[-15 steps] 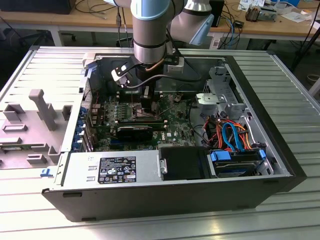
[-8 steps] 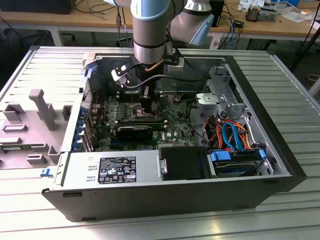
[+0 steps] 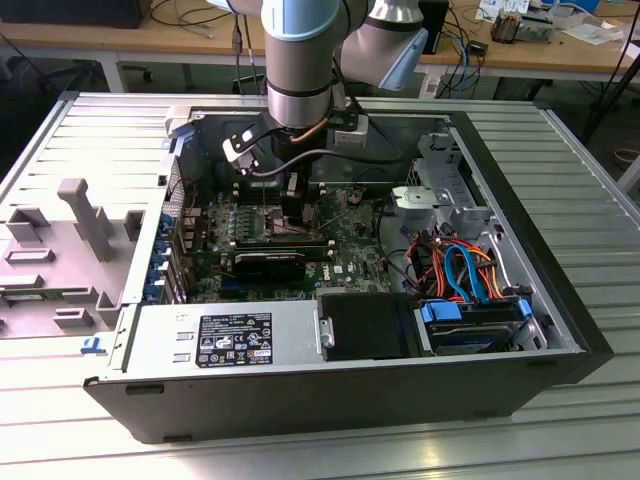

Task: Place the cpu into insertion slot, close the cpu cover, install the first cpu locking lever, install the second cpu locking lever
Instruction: 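Place the cpu into insertion slot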

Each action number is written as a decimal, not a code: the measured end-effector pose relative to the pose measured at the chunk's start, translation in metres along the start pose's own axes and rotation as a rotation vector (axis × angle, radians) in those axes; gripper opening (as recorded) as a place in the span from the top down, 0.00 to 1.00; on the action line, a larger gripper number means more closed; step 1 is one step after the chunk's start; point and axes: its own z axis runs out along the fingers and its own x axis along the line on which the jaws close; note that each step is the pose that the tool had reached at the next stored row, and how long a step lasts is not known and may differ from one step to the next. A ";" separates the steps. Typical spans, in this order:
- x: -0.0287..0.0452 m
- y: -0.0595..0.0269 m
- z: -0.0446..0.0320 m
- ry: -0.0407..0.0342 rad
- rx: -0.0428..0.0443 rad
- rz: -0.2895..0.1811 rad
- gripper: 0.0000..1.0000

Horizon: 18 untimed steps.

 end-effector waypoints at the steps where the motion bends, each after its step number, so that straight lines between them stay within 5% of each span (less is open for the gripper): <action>1: 0.0000 0.0000 0.0000 0.0000 0.0000 0.001 0.46; 18: 0.0000 0.0000 0.0006 -0.0003 -0.0002 0.013 0.46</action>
